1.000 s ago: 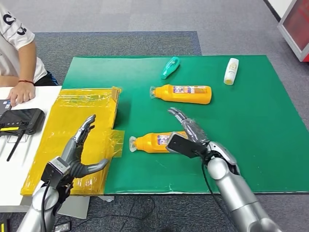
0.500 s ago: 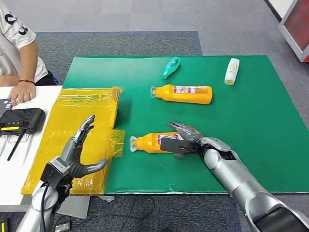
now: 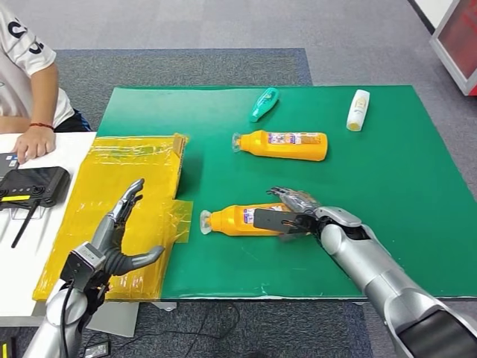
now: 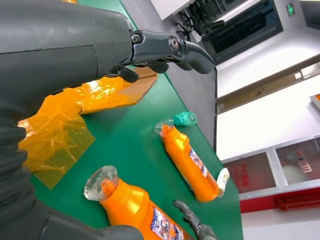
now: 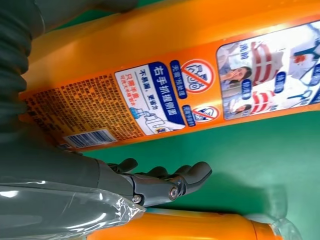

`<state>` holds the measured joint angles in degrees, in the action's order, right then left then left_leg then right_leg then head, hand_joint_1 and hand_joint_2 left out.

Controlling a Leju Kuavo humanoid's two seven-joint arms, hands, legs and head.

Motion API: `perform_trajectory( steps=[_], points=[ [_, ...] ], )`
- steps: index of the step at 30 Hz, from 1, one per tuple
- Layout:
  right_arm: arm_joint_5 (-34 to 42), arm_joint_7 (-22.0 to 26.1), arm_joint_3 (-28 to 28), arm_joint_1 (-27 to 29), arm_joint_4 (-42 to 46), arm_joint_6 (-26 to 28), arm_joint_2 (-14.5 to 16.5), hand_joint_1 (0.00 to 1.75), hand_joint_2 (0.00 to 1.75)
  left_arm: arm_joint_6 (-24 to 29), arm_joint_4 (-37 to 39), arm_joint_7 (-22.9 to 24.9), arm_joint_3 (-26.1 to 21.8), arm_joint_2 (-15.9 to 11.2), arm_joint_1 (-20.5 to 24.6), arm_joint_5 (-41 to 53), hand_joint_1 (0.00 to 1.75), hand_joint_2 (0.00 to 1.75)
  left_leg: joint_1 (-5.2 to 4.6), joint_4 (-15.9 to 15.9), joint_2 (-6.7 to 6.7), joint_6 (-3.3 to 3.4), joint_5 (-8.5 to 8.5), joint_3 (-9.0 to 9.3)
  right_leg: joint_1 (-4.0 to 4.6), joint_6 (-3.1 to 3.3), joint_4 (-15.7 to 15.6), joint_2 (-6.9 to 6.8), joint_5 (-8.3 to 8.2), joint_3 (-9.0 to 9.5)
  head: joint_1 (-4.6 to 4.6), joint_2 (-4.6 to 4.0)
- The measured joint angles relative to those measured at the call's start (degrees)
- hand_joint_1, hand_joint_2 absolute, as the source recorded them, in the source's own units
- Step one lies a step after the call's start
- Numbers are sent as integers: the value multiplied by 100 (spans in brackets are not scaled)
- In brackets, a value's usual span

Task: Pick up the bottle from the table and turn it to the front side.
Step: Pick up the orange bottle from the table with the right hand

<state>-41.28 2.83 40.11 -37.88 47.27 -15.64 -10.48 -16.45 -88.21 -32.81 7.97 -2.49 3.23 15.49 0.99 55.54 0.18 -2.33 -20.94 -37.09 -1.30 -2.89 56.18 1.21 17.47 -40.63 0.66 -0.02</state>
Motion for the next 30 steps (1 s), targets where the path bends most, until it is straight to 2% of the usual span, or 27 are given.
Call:
perform_trajectory(
  steps=[8,10,13,14,15,17,30],
  points=[
    [133,-78,39,-20,-18,-104,-75,2,175,-12,0,7,-23,0,8,2,0,175,0,0,0,0,0,1,0,1,0,1,-1,0,0,1],
    [186,-66,46,-31,-26,-145,-88,20,175,-15,0,7,-23,0,17,4,0,175,0,0,1,-1,-1,2,0,1,0,1,-1,0,0,0],
    [268,-37,58,-46,-40,-193,-114,98,175,-17,2,8,-23,0,42,8,0,175,0,0,1,-1,0,3,0,2,0,1,-2,0,0,0],
    [290,-26,63,-49,-44,-203,-122,130,175,-18,3,8,-23,0,54,8,0,175,0,0,1,-1,0,3,0,2,0,1,-2,0,0,0],
    [310,-16,69,-53,-48,-211,-130,150,175,-19,5,8,-23,0,67,7,0,175,0,0,1,-1,0,4,0,3,0,2,-3,0,0,0],
    [350,11,80,-62,-55,-225,-147,171,175,-21,11,8,-23,0,91,7,0,175,0,0,1,-2,0,5,0,5,0,2,-4,0,0,0],
    [554,95,153,-81,-75,-209,-213,175,175,-41,87,7,-23,0,197,-8,0,175,0,0,1,-2,1,4,0,4,-1,1,-5,0,0,1]
  ],
)
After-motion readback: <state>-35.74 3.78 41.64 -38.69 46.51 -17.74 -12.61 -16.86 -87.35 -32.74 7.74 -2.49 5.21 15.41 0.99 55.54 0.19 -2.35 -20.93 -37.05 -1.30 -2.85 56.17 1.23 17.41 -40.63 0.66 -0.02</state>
